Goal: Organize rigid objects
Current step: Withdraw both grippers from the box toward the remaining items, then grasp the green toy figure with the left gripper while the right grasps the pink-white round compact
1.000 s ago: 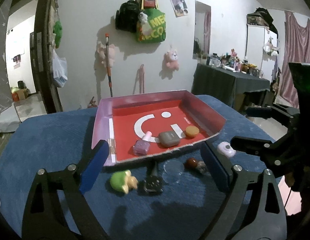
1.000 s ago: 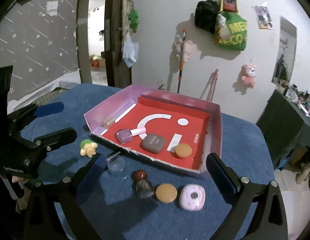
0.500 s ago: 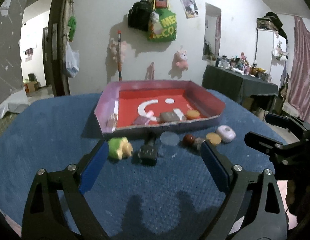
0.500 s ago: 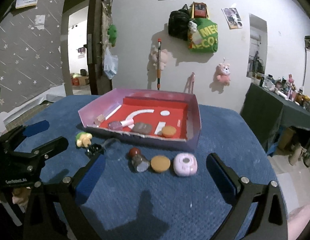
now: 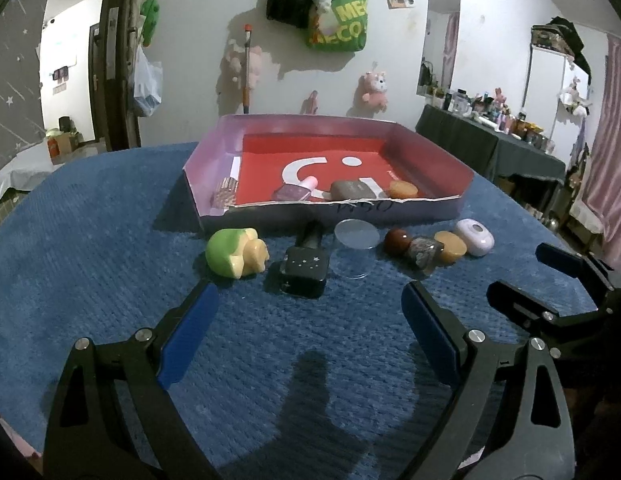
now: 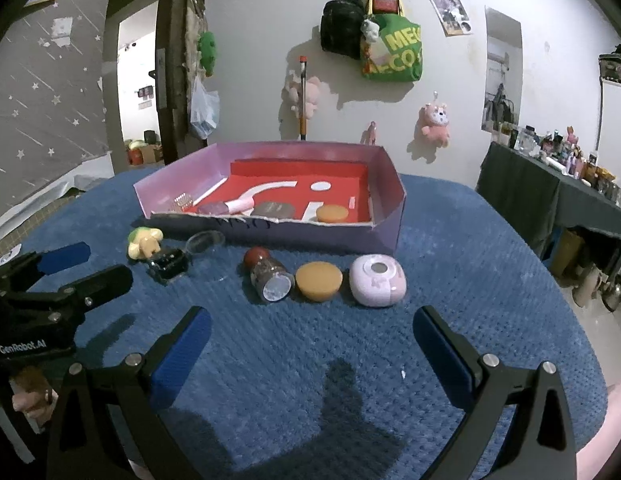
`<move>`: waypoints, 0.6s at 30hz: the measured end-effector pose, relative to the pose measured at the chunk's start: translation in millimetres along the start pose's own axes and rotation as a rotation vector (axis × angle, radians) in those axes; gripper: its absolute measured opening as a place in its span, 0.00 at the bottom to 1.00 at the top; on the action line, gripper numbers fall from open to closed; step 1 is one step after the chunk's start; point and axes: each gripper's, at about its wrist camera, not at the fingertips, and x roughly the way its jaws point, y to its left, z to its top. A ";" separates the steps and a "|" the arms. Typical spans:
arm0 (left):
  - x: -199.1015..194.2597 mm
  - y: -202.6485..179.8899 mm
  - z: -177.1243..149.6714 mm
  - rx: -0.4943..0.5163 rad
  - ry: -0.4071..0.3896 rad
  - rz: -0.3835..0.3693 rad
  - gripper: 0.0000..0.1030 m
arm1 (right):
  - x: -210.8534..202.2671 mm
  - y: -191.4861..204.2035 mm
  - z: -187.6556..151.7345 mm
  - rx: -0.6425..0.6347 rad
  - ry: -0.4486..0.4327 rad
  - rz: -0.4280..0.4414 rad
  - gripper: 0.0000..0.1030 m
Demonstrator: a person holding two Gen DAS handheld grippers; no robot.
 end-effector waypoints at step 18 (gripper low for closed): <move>34.7 47.1 29.9 -0.012 0.097 0.107 0.91 | 40.7 -47.6 21.8 0.054 0.099 -0.041 1.00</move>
